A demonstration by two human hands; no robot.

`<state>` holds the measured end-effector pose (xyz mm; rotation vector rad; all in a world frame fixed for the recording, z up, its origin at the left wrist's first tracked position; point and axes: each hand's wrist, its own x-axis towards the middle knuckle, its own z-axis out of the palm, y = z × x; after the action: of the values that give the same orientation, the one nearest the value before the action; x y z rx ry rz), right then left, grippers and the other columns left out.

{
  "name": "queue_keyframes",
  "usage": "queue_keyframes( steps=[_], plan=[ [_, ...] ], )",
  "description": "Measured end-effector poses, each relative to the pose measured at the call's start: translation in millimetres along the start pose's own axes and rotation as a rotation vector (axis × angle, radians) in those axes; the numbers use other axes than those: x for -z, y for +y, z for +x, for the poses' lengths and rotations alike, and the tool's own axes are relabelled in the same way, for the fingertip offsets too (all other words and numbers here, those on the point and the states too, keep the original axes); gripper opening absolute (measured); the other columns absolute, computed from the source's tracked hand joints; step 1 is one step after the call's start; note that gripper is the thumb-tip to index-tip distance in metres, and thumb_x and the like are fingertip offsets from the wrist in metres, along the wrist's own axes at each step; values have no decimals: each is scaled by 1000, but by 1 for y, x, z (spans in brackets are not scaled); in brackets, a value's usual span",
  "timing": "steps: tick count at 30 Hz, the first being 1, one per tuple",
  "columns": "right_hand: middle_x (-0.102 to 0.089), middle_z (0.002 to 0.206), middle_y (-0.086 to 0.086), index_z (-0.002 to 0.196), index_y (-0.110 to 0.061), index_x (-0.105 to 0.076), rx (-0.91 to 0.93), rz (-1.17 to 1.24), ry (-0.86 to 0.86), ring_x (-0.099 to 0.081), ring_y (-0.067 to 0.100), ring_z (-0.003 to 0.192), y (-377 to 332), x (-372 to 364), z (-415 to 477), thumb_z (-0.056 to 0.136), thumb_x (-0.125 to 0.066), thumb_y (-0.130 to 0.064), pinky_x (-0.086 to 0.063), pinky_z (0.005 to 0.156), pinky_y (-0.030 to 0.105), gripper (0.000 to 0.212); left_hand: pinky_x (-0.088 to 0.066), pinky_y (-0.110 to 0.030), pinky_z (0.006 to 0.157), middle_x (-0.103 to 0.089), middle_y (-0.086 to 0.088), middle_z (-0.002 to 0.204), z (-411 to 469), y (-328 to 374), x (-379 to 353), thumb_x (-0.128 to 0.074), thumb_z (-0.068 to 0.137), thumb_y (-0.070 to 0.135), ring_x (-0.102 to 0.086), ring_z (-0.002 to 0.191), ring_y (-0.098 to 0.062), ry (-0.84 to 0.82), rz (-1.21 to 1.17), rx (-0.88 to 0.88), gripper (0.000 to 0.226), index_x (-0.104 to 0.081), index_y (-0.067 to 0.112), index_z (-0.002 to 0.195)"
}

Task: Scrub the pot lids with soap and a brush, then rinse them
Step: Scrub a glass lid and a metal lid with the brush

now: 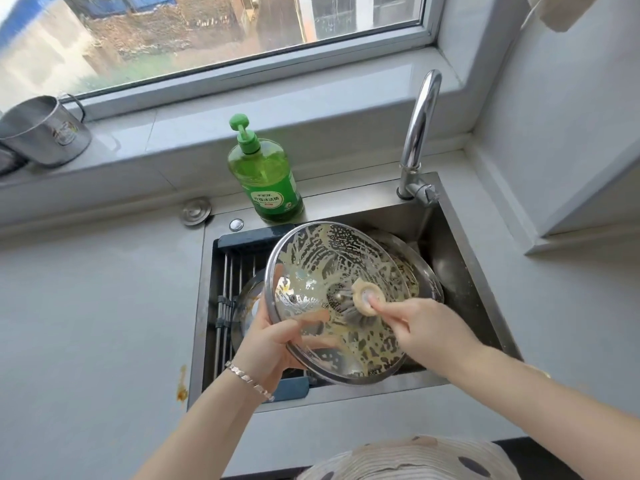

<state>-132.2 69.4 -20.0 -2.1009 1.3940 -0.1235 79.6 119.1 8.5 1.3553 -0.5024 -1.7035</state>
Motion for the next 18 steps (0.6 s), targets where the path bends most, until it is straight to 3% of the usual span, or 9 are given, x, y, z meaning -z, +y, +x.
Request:
queue_keyframes(
  steps=[3, 8, 11, 13, 16, 18],
  plan=[
    [-53, 77, -6, 132, -42, -47, 122, 110, -31, -43, 11, 69, -20, -7, -8, 97, -41, -21, -33, 60, 23, 41, -57, -43, 55, -63, -21, 117, 2, -5, -1, -44, 57, -11, -66, 90, -42, -7, 33, -5, 90, -38, 41, 131],
    [-60, 81, -3, 129, -42, -52, -95, 69, 37, -47, 14, 71, 9, 0, 6, 97, -40, -24, -35, 62, 26, 38, -58, -49, 57, -63, -26, 113, 2, 0, 0, -45, 59, -9, -70, 74, -37, -17, -8, 2, 88, -35, 43, 130],
    [-48, 68, -8, 133, -42, -45, 82, 149, -53, -43, 13, 67, -28, -5, -15, 97, -39, -20, -32, 58, 26, 42, -57, -49, 62, -65, -18, 114, 3, -3, -3, -43, 56, -12, -68, 89, -37, -34, 9, -8, 92, -35, 36, 135],
    [-43, 62, -11, 133, -41, -46, 161, 198, 13, -41, 9, 59, -42, -1, -2, 97, -40, -20, -31, 51, 22, 41, -55, -58, 68, -68, -13, 111, 2, -7, -9, -41, 59, -14, -67, 94, -39, -81, 47, 25, 86, -40, 36, 130],
    [-55, 67, -11, 131, -39, -50, 26, 174, 138, -46, 8, 58, -25, 12, 38, 98, -41, -20, -30, 49, 21, 39, -54, -54, 64, -69, -19, 106, -3, -6, -13, -40, 64, -11, -67, 81, -46, -153, 59, 115, 71, -39, 34, 119],
    [-67, 88, -4, 130, -41, -50, -123, 141, 179, -57, 17, 74, -3, 18, 47, 98, -40, -23, -34, 57, 25, 38, -55, -52, 58, -68, -22, 107, -4, -4, -11, -40, 60, -9, -68, 75, -43, -161, 3, 115, 74, -36, 32, 121]
  ],
)
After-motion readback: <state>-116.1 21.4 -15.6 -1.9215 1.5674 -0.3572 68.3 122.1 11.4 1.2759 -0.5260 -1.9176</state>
